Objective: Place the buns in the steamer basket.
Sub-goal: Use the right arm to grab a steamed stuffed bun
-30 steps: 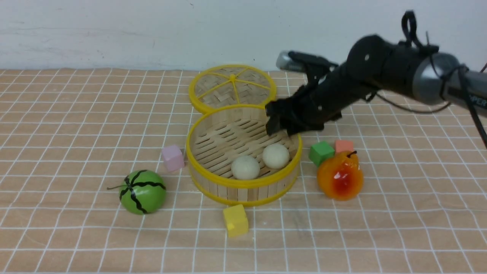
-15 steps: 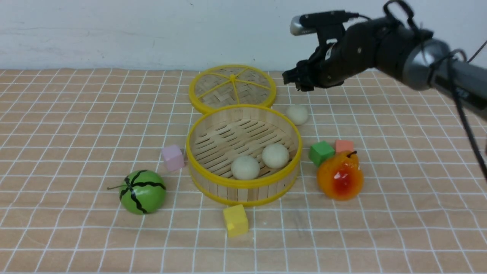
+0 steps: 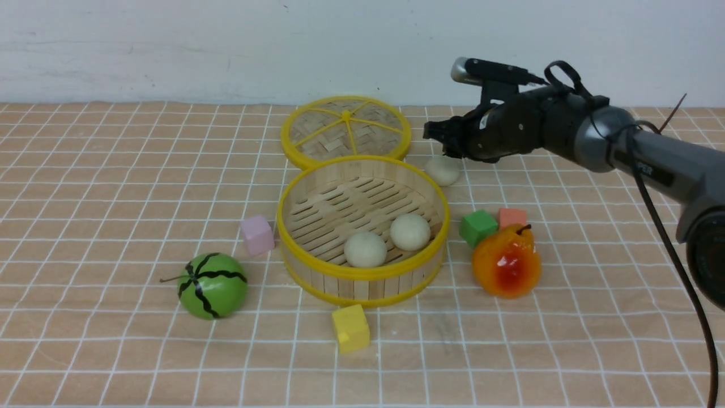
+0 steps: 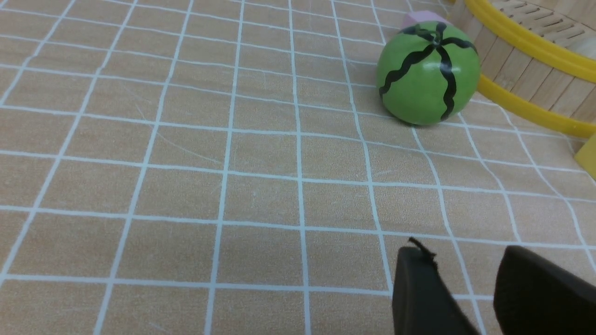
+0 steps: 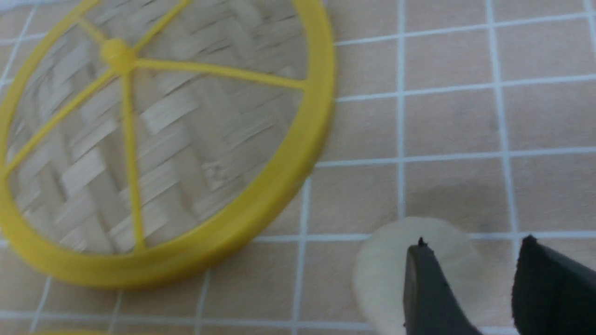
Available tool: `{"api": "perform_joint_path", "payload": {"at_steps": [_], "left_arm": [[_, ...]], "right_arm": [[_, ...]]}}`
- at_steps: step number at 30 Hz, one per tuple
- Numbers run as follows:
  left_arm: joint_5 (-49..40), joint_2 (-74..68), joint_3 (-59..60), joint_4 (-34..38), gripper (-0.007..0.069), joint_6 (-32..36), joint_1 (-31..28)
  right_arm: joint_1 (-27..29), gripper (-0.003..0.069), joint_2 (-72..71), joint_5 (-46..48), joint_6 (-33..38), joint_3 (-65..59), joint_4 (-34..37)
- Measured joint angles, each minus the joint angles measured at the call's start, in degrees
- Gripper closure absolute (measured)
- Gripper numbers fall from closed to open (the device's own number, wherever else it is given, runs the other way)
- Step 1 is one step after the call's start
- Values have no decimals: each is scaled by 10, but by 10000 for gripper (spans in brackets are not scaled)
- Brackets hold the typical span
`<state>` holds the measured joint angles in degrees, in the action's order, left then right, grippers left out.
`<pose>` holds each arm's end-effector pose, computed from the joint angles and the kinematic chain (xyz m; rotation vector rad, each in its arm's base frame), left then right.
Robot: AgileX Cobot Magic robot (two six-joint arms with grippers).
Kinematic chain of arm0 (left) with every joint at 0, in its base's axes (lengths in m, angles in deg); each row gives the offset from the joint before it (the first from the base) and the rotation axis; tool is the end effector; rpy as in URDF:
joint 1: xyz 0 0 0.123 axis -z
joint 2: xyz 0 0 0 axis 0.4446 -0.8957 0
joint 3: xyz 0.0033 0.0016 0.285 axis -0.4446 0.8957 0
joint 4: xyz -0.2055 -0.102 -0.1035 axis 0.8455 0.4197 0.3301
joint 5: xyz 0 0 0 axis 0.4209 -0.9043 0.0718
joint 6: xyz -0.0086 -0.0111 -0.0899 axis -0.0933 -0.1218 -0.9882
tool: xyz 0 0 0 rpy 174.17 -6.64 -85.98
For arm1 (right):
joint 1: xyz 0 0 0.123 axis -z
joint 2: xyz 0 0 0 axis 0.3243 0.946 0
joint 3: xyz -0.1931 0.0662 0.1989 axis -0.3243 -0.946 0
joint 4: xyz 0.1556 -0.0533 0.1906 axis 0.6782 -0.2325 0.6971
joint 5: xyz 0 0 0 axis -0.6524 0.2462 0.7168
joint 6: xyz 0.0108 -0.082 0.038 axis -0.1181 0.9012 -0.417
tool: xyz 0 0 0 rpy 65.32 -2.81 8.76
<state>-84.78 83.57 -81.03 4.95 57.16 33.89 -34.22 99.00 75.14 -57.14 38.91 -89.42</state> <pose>0.0519 -0.0072 0.1691 -0.0782 1.8913 -0.2408 0.5294 0.1445 0.1918 0.1266 2.2272 0.3525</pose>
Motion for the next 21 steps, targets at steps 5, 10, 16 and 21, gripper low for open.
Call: {"api": "perform_joint_path", "payload": {"at_steps": [5, 10, 16, 21], "left_arm": [[0, 0, 0, 0, 386, 0, 0], [0, 0, 0, 0, 386, 0, 0], [0, 0, 0, 0, 386, 0, 0], [0, 0, 0, 0, 386, 0, 0]], "right_arm": [[7, 389, 4, -21, -13, 0, 1], [4, 389, 4, -35, -13, 0, 1], [3, 389, 15, -50, -13, 0, 15], [-2, 389, 21, -60, -13, 0, 16]]}}
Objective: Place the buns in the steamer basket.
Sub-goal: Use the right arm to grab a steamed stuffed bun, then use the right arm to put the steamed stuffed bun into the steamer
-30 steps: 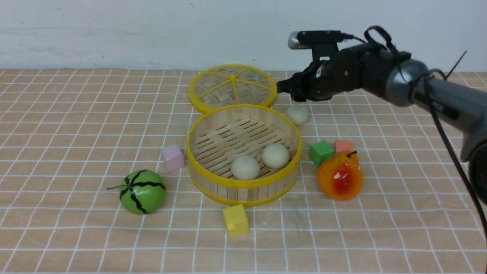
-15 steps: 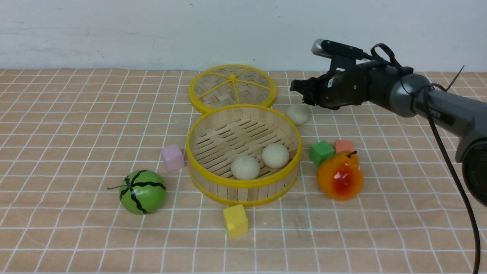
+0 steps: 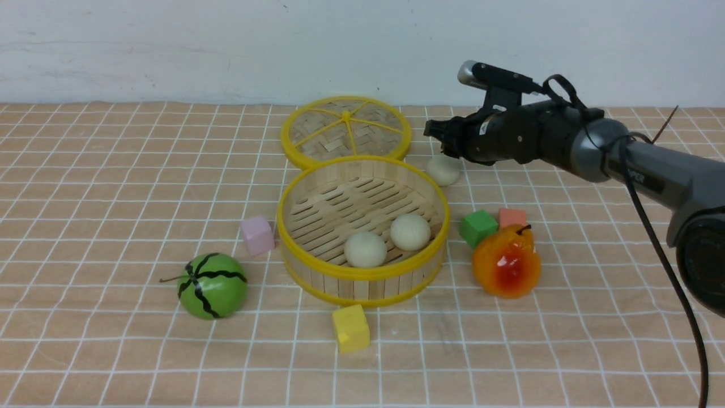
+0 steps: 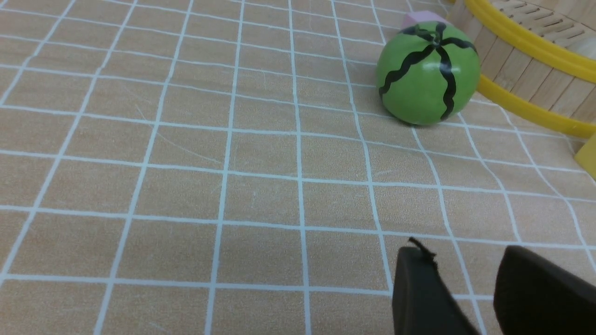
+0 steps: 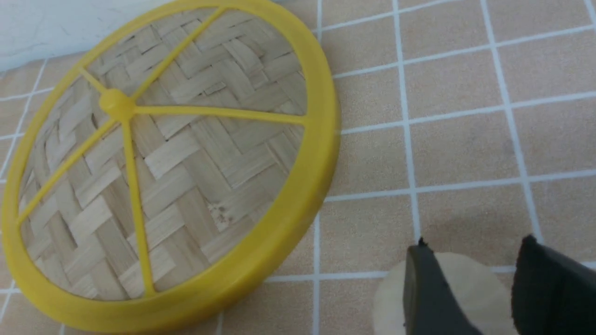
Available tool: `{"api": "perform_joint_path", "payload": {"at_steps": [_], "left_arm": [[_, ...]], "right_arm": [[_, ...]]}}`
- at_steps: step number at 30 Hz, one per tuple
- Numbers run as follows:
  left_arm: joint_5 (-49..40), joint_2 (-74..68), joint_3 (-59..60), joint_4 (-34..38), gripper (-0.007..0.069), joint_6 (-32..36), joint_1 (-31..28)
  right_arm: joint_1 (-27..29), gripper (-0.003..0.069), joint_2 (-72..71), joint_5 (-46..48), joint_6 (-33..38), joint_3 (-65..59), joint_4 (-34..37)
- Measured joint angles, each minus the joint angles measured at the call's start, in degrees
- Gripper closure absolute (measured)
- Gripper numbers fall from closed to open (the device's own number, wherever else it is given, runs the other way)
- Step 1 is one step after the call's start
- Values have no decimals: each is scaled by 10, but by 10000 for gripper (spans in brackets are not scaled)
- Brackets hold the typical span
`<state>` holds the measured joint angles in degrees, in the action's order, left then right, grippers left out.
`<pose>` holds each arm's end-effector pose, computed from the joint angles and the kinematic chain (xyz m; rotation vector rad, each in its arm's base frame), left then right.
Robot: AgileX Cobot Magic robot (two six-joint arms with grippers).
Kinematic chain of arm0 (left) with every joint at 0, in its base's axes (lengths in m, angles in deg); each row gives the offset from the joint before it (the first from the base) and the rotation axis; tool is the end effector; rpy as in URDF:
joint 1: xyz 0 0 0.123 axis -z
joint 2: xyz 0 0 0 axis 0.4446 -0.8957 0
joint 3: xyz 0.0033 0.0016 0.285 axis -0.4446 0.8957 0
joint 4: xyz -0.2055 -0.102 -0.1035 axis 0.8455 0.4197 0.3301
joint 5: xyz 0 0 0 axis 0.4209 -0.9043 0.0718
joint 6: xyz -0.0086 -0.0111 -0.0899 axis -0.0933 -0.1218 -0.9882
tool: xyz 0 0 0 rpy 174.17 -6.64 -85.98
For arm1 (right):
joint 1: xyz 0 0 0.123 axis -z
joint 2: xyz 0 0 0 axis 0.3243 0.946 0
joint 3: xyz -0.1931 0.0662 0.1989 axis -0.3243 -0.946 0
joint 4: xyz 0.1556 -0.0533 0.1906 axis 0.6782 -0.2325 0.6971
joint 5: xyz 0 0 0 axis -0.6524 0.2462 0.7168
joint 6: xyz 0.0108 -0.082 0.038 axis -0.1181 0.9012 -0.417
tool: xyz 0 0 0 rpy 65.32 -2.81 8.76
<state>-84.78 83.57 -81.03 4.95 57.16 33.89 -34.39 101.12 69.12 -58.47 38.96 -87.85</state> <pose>0.0519 -0.0072 0.1691 -0.0782 1.8913 -0.2408 0.5363 0.1488 0.1795 0.1686 2.1608 0.4103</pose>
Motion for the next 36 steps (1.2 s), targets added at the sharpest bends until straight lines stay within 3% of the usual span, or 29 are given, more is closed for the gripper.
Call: {"api": "perform_joint_path", "payload": {"at_steps": [14, 25, 36], "left_arm": [[0, 0, 0, 0, 386, 0, 0], [0, 0, 0, 0, 386, 0, 0], [0, 0, 0, 0, 386, 0, 0]], "right_arm": [[-5, 402, 30, -18, 0, 3, 0], [-5, 650, 31, -1, 0, 10, 5], [-14, 654, -57, 90, 0, 43, 5]]}}
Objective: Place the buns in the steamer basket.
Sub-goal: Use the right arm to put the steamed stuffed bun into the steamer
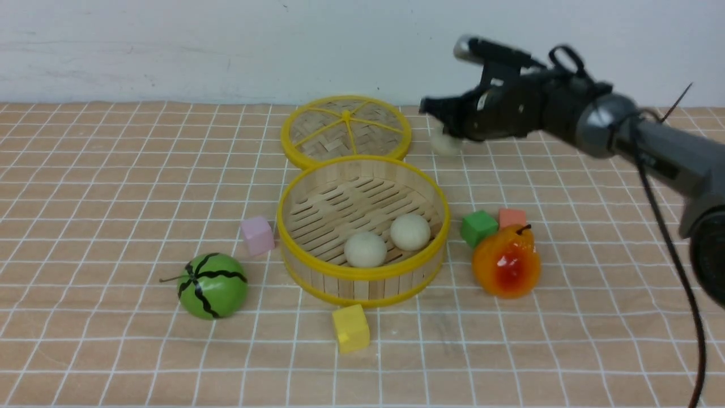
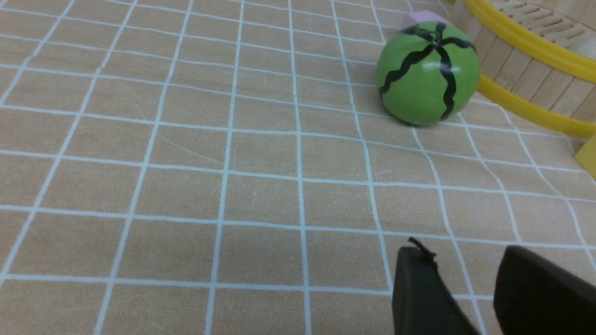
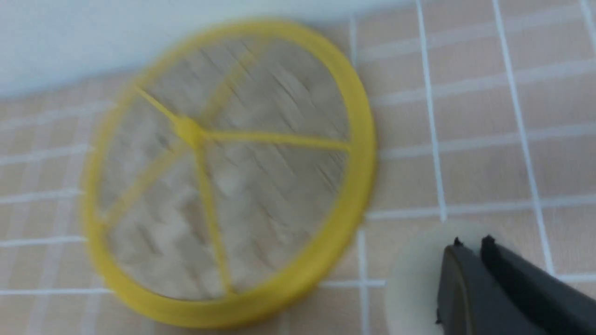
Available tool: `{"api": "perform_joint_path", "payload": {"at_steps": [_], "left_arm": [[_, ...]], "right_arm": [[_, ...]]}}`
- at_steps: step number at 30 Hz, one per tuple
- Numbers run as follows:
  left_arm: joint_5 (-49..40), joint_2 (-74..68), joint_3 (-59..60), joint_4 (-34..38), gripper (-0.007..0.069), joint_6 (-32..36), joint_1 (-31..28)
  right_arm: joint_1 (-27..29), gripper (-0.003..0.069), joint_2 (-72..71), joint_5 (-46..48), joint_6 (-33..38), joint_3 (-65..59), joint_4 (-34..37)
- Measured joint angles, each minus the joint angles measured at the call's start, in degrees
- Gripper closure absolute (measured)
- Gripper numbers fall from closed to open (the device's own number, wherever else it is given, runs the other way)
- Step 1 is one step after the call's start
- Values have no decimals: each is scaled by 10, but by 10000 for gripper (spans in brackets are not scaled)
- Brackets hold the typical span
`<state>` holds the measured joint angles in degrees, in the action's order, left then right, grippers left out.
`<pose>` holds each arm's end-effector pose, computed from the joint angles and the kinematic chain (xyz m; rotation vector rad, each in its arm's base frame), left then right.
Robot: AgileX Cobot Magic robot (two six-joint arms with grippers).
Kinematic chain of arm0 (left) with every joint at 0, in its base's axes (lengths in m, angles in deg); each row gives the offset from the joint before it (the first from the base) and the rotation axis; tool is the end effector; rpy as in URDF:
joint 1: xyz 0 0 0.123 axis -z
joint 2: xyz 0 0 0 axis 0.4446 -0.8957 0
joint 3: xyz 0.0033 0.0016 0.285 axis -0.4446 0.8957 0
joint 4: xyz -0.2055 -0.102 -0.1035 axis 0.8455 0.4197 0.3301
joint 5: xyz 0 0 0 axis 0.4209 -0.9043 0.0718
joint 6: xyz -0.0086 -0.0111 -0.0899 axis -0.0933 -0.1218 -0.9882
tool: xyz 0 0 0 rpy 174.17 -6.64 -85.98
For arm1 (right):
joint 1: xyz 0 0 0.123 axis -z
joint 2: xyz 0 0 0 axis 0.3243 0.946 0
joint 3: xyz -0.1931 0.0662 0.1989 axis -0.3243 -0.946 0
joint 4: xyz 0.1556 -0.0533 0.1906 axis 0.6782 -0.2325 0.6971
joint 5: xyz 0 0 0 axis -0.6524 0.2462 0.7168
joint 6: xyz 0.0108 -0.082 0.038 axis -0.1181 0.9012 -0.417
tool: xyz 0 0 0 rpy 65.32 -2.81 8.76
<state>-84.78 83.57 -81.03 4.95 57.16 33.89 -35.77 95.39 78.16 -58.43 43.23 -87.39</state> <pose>0.0519 -0.0072 0.1691 -0.0782 1.8913 -0.2408 0.5224 0.1592 0.2468 0.1445 2.1491 0.4384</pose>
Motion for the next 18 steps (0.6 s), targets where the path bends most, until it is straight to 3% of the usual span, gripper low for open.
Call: {"api": "perform_joint_path", "payload": {"at_steps": [9, 18], "left_arm": [[0, 0, 0, 0, 386, 0, 0], [0, 0, 0, 0, 386, 0, 0]], "right_arm": [[-64, 654, -48, 103, 58, 7, 47], [-113, 650, 23, 103, 69, 7, 82]]}}
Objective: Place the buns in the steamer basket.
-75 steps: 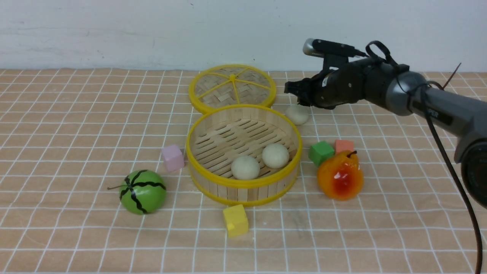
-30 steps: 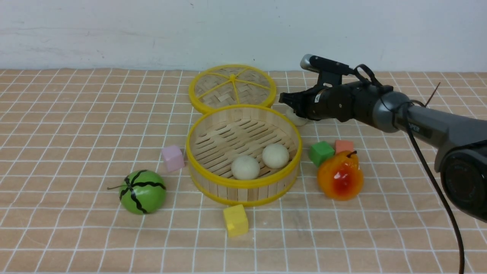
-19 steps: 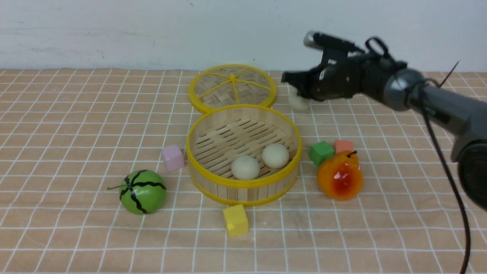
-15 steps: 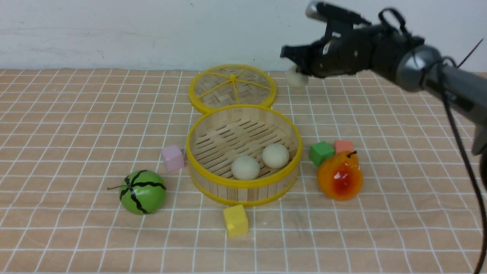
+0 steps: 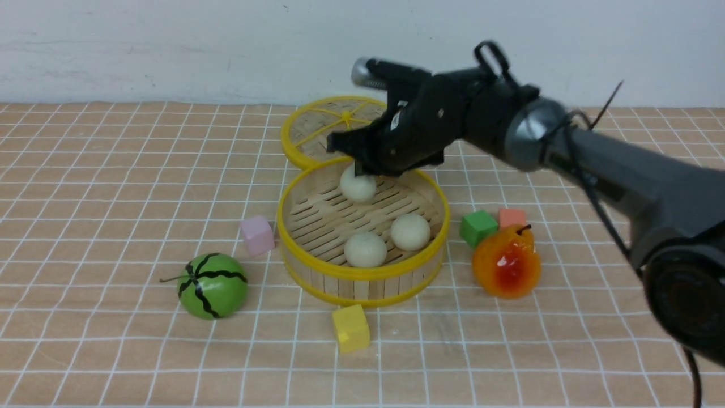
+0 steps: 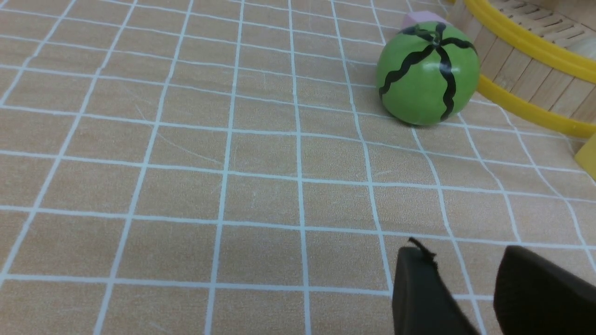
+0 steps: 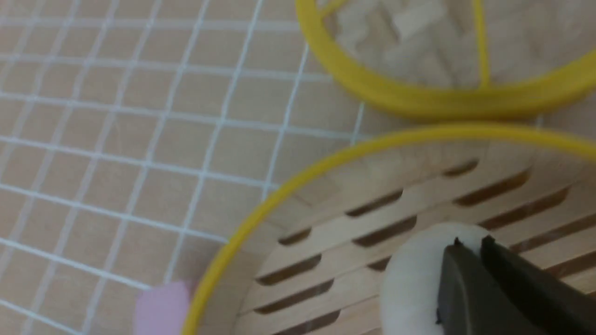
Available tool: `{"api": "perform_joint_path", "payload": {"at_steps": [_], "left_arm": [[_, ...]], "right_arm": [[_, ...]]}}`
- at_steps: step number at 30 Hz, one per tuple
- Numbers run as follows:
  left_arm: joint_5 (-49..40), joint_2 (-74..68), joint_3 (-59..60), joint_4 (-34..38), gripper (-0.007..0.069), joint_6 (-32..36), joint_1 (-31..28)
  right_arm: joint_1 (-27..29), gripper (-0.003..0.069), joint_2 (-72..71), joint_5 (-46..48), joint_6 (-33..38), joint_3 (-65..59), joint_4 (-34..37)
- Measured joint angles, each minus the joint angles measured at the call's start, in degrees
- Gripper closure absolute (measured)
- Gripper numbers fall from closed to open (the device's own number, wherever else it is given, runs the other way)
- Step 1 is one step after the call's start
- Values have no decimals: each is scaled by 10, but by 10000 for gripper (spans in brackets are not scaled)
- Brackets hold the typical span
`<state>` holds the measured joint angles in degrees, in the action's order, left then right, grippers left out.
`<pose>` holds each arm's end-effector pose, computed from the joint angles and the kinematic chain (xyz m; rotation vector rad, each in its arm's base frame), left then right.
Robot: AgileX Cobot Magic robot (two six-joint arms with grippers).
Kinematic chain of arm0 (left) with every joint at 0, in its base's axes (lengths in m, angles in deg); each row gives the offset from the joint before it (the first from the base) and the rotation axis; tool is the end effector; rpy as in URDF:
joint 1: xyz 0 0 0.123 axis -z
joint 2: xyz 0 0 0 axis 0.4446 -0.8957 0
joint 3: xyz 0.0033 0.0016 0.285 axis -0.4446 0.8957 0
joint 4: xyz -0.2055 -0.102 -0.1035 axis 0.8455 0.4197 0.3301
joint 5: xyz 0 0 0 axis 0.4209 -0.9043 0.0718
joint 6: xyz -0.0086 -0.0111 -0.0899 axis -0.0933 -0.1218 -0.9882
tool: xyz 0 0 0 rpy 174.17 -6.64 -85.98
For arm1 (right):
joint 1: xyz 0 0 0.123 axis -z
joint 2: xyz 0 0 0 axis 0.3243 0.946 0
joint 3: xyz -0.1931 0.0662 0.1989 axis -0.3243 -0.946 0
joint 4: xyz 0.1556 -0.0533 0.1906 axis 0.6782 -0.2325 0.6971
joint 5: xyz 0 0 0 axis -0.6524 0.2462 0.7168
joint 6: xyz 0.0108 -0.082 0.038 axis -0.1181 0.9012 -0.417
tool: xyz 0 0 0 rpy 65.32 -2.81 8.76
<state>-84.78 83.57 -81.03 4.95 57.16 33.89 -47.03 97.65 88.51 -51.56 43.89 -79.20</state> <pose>0.0519 -0.0072 0.1691 -0.0782 1.8913 -0.2408 0.4735 0.2625 0.2168 -0.1198 2.3875 0.5598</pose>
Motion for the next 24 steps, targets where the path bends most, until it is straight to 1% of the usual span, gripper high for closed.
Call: {"api": "perform_joint_path", "payload": {"at_steps": [4, 6, 7, 8, 9, 10, 11, 12, 14, 15, 18, 19, 21, 22, 24], "left_arm": [[0, 0, 0, 0, 386, 0, 0], [0, 0, 0, 0, 386, 0, 0], [0, 0, 0, 0, 386, 0, 0], [0, 0, 0, 0, 386, 0, 0], [0, 0, 0, 0, 386, 0, 0], [0, 0, 0, 0, 386, 0, 0], [0, 0, 0, 0, 386, 0, 0], [0, 0, 0, 0, 386, 0, 0], [0, 0, 0, 0, 386, 0, 0], [0, 0, 0, 0, 386, 0, 0], [0, 0, 0, 0, 386, 0, 0], [0, 0, 0, 0, 386, 0, 0], [0, 0, 0, 0, 386, 0, 0], [0, 0, 0, 0, 386, 0, 0], [0, 0, 0, 0, 386, 0, 0]], "right_arm": [[1, 615, 29, -11, -6, 0, 0], [1, 570, 30, -17, -9, 0, 0], [1, 526, 28, -14, -9, 0, 1], [1, 510, 27, -13, -10, 0, 1], [1, 444, 24, -2, -11, 0, 5], [1, 407, 20, 3, -11, 0, 7], [1, 388, 18, 7, -11, 0, 7], [1, 321, 7, 27, -11, 0, 10], [1, 233, -15, 55, -11, 0, 11], [1, 218, -17, 58, -11, 0, 12], [1, 130, -68, 111, -10, 0, -3], [1, 125, -79, 124, -9, 0, -11], [1, 114, -131, 182, 1, 0, -59], [1, 115, -135, 187, 1, 0, -59], [2, 144, -179, 244, 10, 0, -100]]}}
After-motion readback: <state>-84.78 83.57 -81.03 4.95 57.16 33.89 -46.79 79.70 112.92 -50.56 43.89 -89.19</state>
